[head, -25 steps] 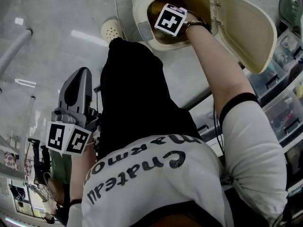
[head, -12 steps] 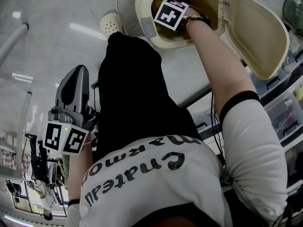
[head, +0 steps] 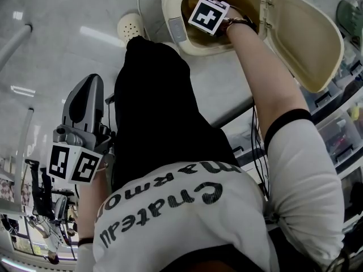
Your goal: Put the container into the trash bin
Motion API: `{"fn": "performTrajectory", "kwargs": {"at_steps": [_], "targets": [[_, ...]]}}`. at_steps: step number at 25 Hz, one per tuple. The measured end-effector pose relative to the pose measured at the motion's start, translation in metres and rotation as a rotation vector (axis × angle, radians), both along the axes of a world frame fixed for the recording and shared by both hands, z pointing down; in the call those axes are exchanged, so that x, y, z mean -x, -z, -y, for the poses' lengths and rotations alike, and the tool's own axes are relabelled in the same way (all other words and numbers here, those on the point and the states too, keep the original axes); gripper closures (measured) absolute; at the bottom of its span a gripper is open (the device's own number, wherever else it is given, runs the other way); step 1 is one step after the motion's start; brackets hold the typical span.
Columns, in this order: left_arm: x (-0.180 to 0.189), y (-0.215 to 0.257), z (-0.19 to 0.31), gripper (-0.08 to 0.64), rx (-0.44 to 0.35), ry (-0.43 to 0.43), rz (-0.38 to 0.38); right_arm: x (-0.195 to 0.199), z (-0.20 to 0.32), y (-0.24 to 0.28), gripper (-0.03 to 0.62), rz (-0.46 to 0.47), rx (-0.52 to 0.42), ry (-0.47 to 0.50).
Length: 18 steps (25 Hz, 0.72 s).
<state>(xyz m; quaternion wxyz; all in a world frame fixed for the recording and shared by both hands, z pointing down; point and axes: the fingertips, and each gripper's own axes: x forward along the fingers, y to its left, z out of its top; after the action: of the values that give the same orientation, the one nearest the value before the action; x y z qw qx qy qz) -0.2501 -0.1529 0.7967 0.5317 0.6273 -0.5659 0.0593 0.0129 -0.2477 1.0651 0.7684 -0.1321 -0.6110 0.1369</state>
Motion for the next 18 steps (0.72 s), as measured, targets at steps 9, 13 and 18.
{"fn": "performTrajectory", "kwargs": {"at_steps": [9, 13, 18], "targets": [[-0.003, 0.023, -0.007, 0.537, -0.023, 0.044, 0.013, 0.000, 0.011, 0.031, 0.443, -0.015, -0.036, 0.010], [-0.010, 0.051, -0.003, 0.537, -0.070, 0.068, 0.015, -0.001, 0.012, 0.065, 0.443, -0.010, -0.060, 0.019], [-0.020, 0.104, 0.005, 0.537, -0.154, 0.084, 0.032, 0.005, 0.007, 0.117, 0.443, 0.064, -0.078, -0.059]]}}
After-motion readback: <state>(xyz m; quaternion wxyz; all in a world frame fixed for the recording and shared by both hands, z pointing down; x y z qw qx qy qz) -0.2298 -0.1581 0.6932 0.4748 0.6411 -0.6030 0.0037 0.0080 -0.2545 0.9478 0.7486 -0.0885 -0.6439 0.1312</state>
